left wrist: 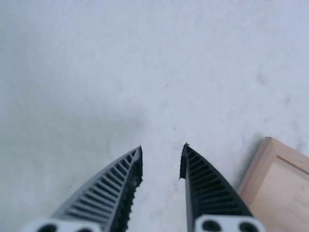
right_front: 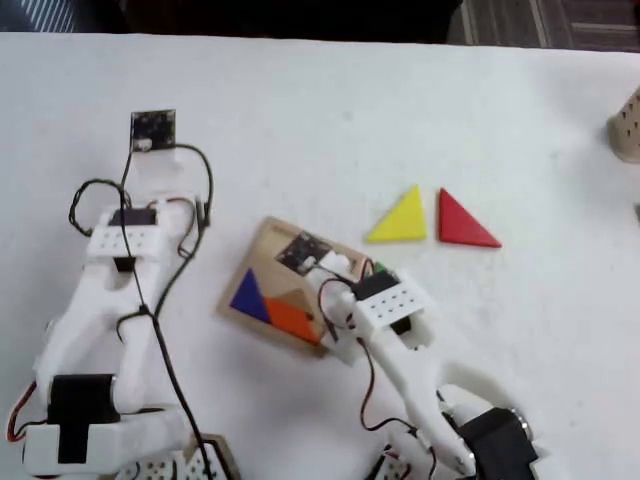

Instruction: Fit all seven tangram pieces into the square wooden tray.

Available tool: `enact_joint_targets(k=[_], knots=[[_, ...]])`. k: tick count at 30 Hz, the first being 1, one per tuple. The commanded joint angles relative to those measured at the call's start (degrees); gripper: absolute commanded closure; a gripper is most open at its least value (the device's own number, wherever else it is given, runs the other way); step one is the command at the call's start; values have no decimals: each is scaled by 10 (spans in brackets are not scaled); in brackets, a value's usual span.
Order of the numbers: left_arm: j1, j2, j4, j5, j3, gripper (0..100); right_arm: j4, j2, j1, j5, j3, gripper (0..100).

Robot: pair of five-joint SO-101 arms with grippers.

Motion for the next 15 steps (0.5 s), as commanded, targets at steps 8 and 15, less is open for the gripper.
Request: enact_joint_targets(k=[8, 15], knots=[[-4, -27, -14, 4, -2, 855, -11, 4, 40, 8, -19, 882], [-4, -27, -14, 4, -2, 855, -7, 0, 57, 6, -20, 882]])
